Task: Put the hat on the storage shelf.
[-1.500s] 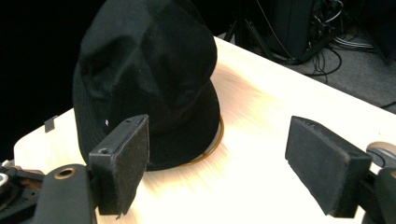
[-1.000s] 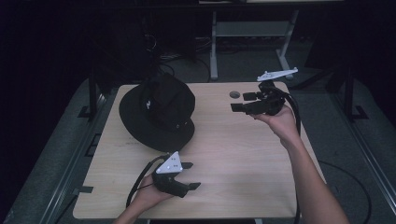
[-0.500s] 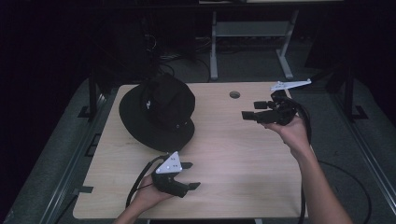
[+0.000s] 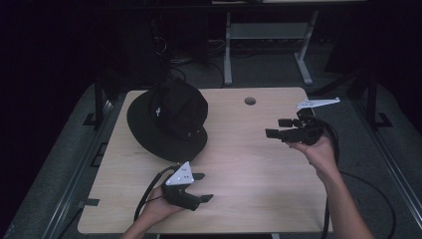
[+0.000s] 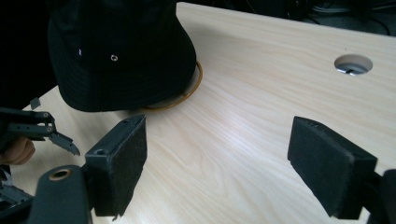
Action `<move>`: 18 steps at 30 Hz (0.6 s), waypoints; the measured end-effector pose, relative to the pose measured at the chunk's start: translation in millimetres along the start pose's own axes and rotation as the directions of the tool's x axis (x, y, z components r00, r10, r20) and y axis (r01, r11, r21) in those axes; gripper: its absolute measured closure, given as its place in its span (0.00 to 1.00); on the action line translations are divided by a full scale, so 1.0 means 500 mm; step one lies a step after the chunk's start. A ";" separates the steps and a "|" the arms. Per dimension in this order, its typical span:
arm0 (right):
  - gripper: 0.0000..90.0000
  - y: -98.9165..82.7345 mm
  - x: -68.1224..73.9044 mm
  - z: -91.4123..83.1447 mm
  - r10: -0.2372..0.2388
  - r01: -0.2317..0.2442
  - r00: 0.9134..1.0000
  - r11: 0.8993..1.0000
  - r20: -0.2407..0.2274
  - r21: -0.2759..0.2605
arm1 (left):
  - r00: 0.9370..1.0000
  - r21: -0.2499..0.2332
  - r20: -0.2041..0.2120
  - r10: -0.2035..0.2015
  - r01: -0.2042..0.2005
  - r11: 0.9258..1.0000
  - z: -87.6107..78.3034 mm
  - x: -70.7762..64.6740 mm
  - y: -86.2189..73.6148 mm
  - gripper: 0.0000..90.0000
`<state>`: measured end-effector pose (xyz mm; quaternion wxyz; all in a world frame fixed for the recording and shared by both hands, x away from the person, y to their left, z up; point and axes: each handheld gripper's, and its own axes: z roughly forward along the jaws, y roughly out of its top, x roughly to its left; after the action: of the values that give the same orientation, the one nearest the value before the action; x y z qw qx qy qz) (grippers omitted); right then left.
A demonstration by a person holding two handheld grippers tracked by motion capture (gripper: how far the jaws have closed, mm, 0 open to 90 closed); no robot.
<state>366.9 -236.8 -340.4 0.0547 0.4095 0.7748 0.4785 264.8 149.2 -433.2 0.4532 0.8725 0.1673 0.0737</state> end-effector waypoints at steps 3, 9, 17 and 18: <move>0.21 -0.007 -0.001 -0.001 0.005 -0.005 1.000 1.000 -0.001 0.002 | 1.000 0.000 0.000 -0.002 0.002 1.000 0.002 -0.001 0.000 0.30; 0.21 -0.035 -0.001 -0.010 0.014 -0.014 1.000 1.000 0.003 0.012 | 1.000 0.002 0.005 0.006 -0.006 1.000 0.003 -0.002 -0.001 0.30; 0.21 -0.066 0.001 -0.020 0.028 -0.028 1.000 1.000 0.006 0.011 | 1.000 0.005 0.000 0.004 -0.004 1.000 0.002 -0.002 -0.001 0.30; 0.21 -0.066 0.001 -0.020 0.028 -0.028 1.000 1.000 0.006 0.011 | 1.000 0.005 0.000 0.004 -0.004 1.000 0.002 -0.002 -0.001 0.30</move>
<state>342.5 -250.1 -361.1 0.0481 0.4218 0.7715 0.4738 264.1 148.5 -434.3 0.4510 0.8739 0.1655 0.0740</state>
